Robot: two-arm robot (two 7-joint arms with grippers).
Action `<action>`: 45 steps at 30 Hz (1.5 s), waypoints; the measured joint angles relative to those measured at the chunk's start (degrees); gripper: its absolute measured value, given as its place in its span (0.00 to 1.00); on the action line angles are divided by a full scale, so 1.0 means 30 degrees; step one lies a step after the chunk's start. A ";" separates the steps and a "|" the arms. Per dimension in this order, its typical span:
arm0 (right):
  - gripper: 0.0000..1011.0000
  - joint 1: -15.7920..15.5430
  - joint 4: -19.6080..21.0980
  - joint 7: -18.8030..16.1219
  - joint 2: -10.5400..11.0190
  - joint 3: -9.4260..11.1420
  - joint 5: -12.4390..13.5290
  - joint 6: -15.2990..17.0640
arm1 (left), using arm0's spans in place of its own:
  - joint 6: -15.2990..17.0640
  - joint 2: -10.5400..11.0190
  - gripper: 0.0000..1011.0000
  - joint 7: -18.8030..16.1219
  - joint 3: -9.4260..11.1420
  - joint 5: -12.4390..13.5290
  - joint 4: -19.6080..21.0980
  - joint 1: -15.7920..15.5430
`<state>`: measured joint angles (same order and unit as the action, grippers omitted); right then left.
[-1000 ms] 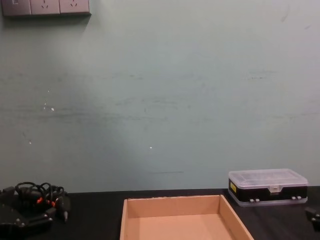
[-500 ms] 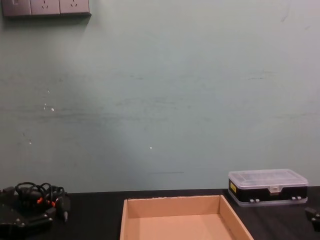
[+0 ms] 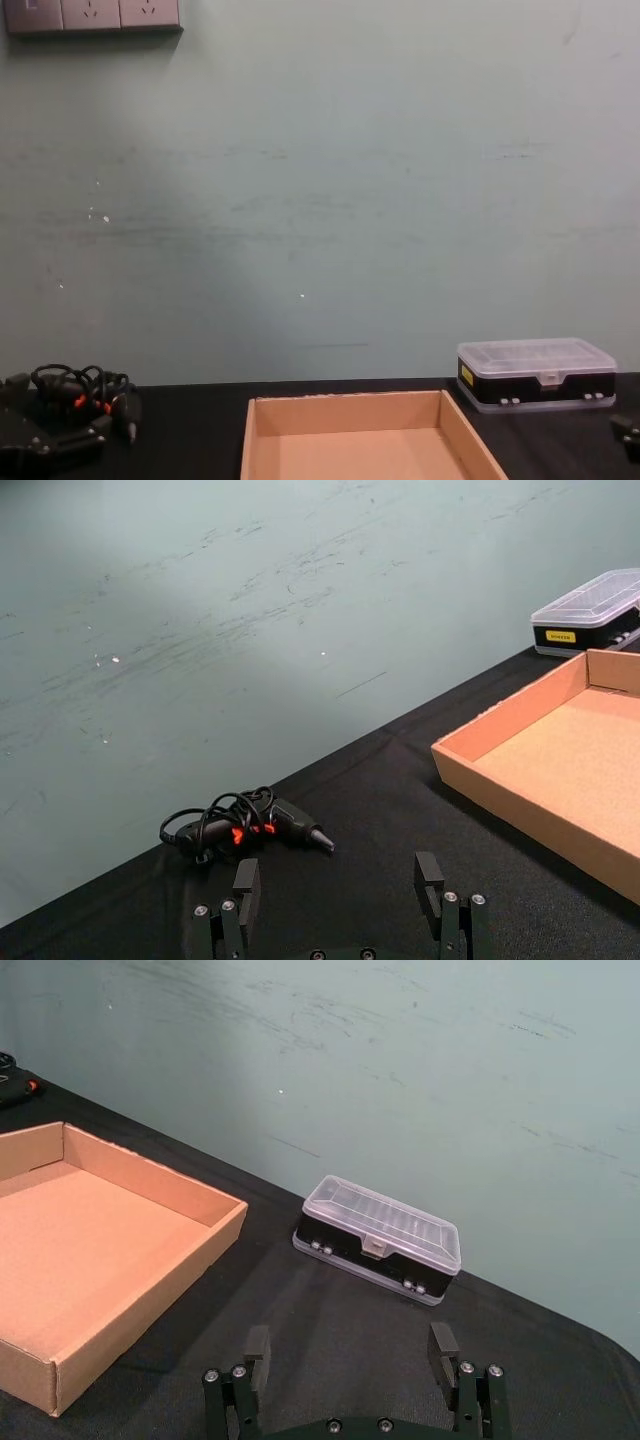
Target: Use one hand to pick up the angle iron from the table and place it into the box.
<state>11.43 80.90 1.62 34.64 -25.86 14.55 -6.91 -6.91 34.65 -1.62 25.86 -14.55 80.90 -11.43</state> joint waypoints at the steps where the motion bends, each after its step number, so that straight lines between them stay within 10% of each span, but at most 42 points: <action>1: 0.99 0.0000 0.0000 0.0000 0.0000 -0.0001 0.0000 -0.0001 | 0.0000 0.0000 1.00 0.0000 0.0001 0.0001 0.0000 0.0000; 25: 0.99 -0.0182 0.0422 -0.0126 -0.0026 0.0147 0.0020 0.0083 | 0.0000 0.0000 1.00 -0.0001 0.0001 0.0000 0.0000 0.0000; 35: 0.99 -0.2119 0.3982 -0.1948 0.0476 0.1479 0.2797 0.1857 | 0.0000 0.0000 1.00 0.0000 0.0001 0.0000 0.0000 0.0000; 45: 0.99 -0.4835 0.8792 -0.3877 0.2863 0.2918 0.5339 0.6318 | 0.0000 0.0000 1.00 -0.0001 0.0000 0.0001 0.0000 0.0000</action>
<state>-3.07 107.28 -10.01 43.23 -17.11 30.56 12.05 -6.91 34.64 -1.62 25.86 -14.55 80.90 -11.43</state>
